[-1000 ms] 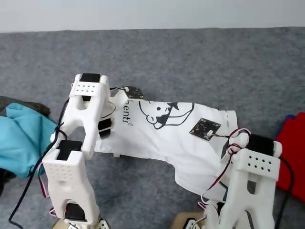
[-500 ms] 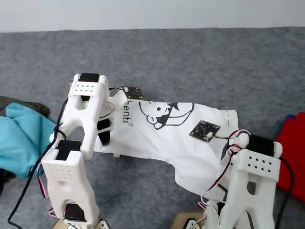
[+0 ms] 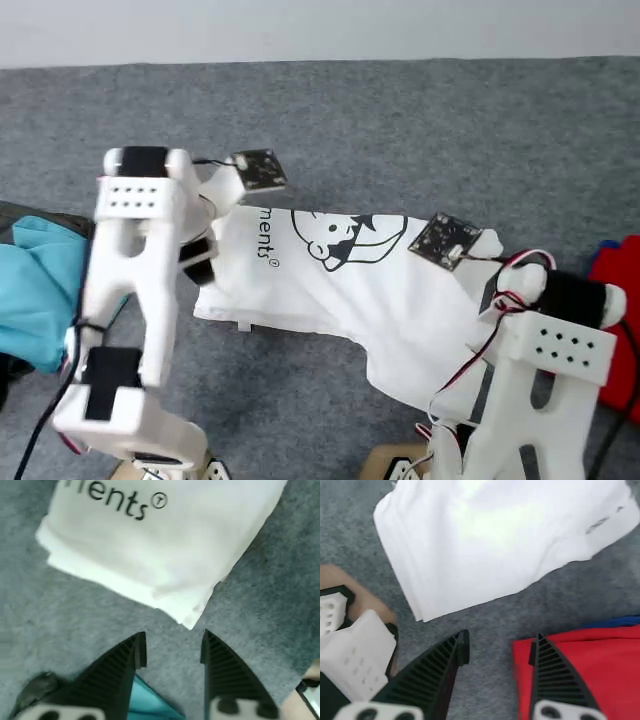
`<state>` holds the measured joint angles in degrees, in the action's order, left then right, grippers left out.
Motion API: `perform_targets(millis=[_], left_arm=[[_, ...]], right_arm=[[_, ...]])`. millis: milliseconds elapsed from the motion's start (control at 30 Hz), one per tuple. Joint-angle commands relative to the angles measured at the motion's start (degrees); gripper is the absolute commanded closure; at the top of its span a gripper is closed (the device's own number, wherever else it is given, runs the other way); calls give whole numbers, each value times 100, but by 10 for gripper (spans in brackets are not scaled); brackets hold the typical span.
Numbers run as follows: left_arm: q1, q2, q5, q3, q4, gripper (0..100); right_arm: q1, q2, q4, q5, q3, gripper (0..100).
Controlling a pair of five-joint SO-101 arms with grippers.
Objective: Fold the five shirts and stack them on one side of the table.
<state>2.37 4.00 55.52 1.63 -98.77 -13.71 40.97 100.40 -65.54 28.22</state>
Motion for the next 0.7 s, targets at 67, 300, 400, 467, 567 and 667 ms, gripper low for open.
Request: perform_targets(millis=[67, 300, 400, 467, 567, 667], left_arm=[[141, -360, 62, 4, -158, 819], [44, -352, -1468, -31, 1099, 936], [-149, -220, -2558, -180, 1899, 996], [-299, 9, -3314, -303, 2233, 993], [-396, 404, -4202, -330, 2330, 993], [-413, 607, -4791, -312, 2198, 993]], right_arm=[[22, 101, 22, 598, -431, 793], [673, 101, -1780, 2409, 316, 794], [936, -92, -2589, 3042, 765, 814], [989, -347, -3187, 3341, 993, 874], [1015, -813, -3908, 3569, 1073, 978], [1086, -1341, -4567, 3560, 1073, 980]])
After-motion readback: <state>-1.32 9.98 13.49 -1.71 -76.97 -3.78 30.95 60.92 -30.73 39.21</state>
